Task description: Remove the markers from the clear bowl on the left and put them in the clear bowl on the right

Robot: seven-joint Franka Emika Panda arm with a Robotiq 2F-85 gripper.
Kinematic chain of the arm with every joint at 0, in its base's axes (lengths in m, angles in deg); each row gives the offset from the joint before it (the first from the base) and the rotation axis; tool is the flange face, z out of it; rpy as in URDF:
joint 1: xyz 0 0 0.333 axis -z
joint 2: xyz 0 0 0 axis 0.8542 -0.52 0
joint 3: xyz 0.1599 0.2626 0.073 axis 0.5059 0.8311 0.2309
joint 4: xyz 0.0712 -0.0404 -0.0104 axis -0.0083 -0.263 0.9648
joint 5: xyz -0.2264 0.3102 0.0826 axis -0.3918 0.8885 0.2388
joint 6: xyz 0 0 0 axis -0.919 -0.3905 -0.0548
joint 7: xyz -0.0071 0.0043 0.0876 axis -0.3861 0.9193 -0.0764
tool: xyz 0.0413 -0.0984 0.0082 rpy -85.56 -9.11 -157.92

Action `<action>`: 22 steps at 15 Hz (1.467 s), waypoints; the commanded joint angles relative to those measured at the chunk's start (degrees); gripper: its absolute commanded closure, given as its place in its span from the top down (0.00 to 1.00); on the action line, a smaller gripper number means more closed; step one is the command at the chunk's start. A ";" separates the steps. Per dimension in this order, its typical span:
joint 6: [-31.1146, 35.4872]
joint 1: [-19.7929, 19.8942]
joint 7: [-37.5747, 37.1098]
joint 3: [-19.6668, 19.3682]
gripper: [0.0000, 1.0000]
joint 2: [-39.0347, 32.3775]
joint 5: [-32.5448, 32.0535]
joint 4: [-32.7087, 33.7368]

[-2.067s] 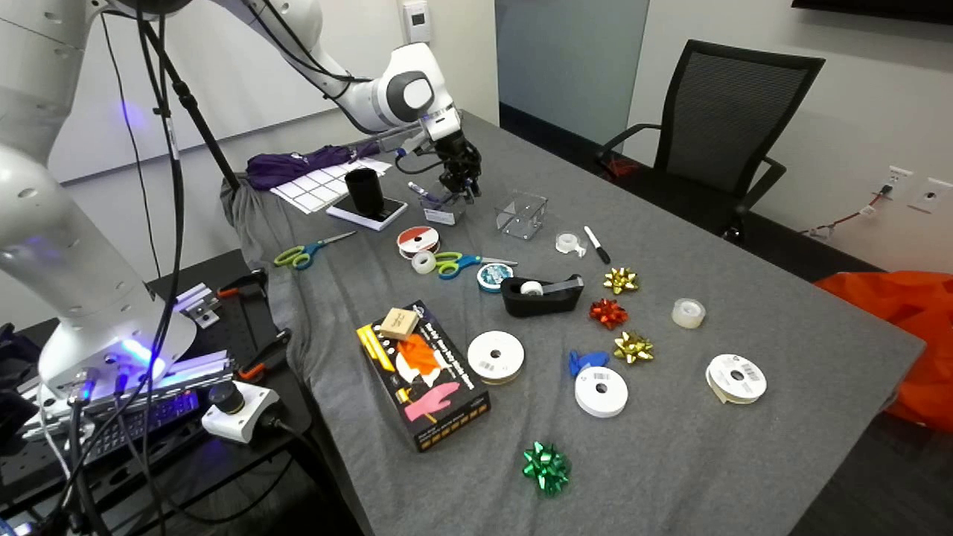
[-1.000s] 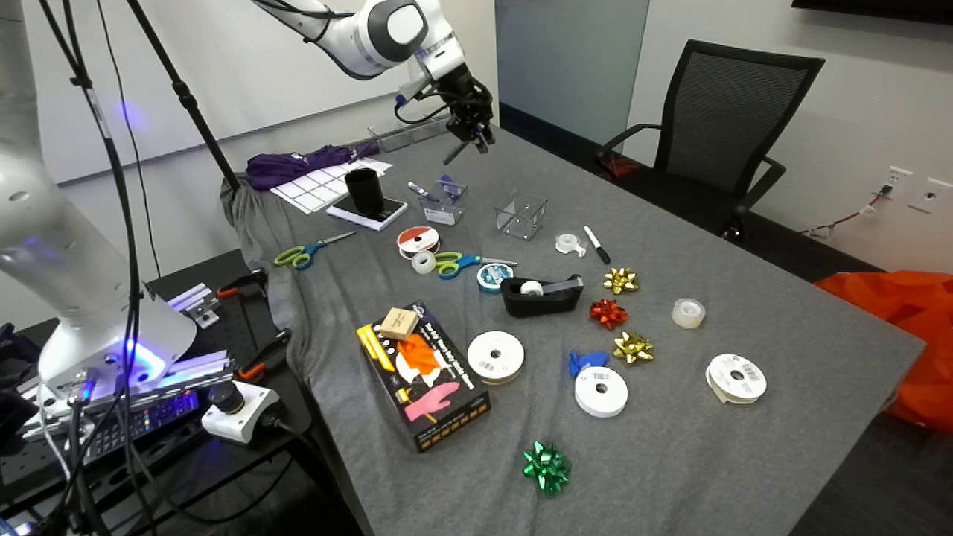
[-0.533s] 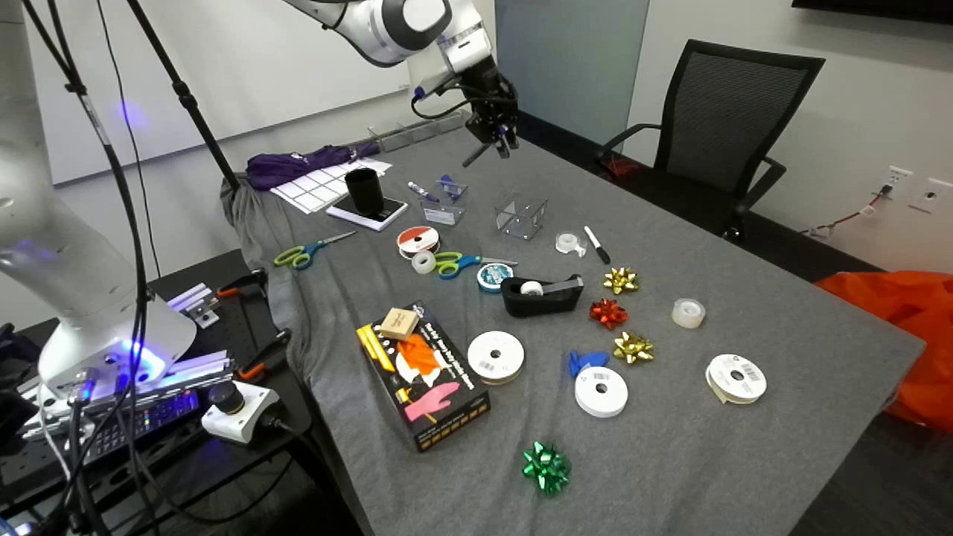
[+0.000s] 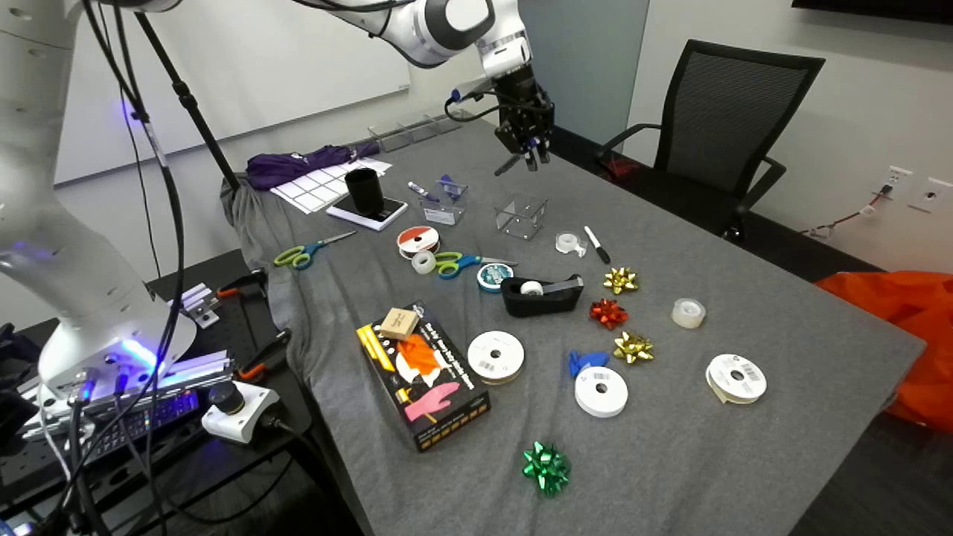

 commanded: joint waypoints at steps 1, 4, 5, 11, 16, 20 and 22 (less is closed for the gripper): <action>-5.61 -1.05 -7.01 -1.17 0.08 -11.18 -0.76 13.15; -7.77 -1.89 -12.09 -1.83 0.08 -17.14 -1.88 19.24; -8.61 -2.06 -13.47 -2.01 0.08 -18.88 -2.19 21.15; -14.32 -2.18 -17.66 -2.51 0.58 -26.10 -3.65 30.71; -14.59 -2.01 -16.36 -1.91 0.92 -25.83 -3.84 31.63; -10.10 -2.21 -13.81 -0.89 1.00 -22.27 -3.25 27.63; -6.19 -2.09 -12.03 -0.02 1.00 -20.40 -2.91 25.38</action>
